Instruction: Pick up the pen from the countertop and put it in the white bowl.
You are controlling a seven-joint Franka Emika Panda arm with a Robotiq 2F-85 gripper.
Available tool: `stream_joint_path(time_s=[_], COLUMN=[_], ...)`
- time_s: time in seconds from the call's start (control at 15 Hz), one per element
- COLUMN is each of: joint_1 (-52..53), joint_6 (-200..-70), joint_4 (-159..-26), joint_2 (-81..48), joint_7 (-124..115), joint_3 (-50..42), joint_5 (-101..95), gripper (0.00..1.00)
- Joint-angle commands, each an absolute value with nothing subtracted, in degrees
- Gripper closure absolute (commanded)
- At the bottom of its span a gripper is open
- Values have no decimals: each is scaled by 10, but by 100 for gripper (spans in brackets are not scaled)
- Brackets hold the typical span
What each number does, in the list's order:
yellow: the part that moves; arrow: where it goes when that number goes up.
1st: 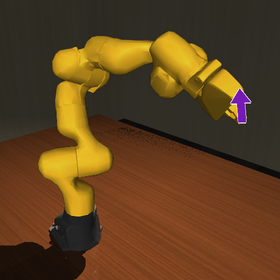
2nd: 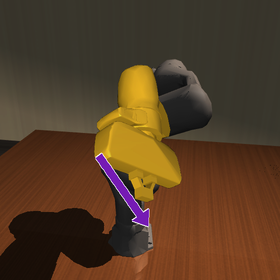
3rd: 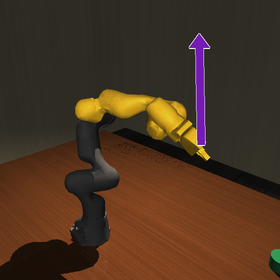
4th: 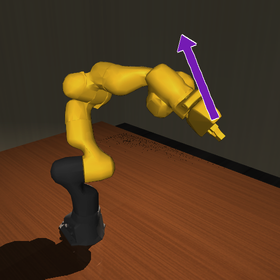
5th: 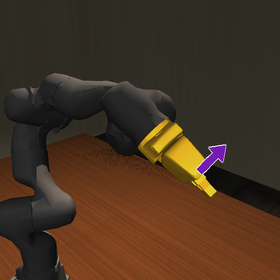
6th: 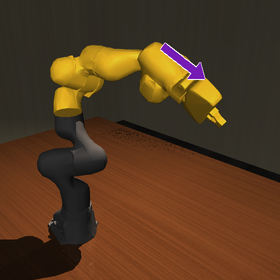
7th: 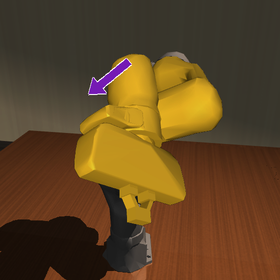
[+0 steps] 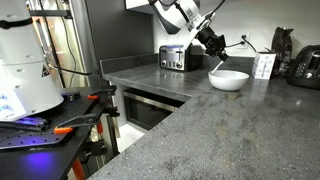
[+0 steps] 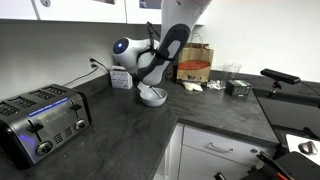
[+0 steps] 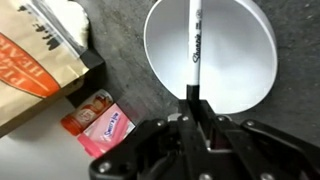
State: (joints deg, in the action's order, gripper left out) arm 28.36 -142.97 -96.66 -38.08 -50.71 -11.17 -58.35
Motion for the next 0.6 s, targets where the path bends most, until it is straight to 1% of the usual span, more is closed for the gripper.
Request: stream_joint_path(time_s=[0.0,0.07,0.2,0.4,0.47,0.53], joint_1=[258,257,257,257,250,246], joint_6=[-1393,-1393,-1387,-1364,-1350,-1335], joint_4=[-926,-925,-928,-946,-955,-960], joint_2=[-401,-400,-395,-378,-370,-365], joint_7=[-488,-487,-486,-487,-478,-469], joint_3=[-77,-74,-69,-52,-36,-23], joint_5=[-594,-598,-603,-590,-567,-549], gripper=[53,44,31,6,1,0])
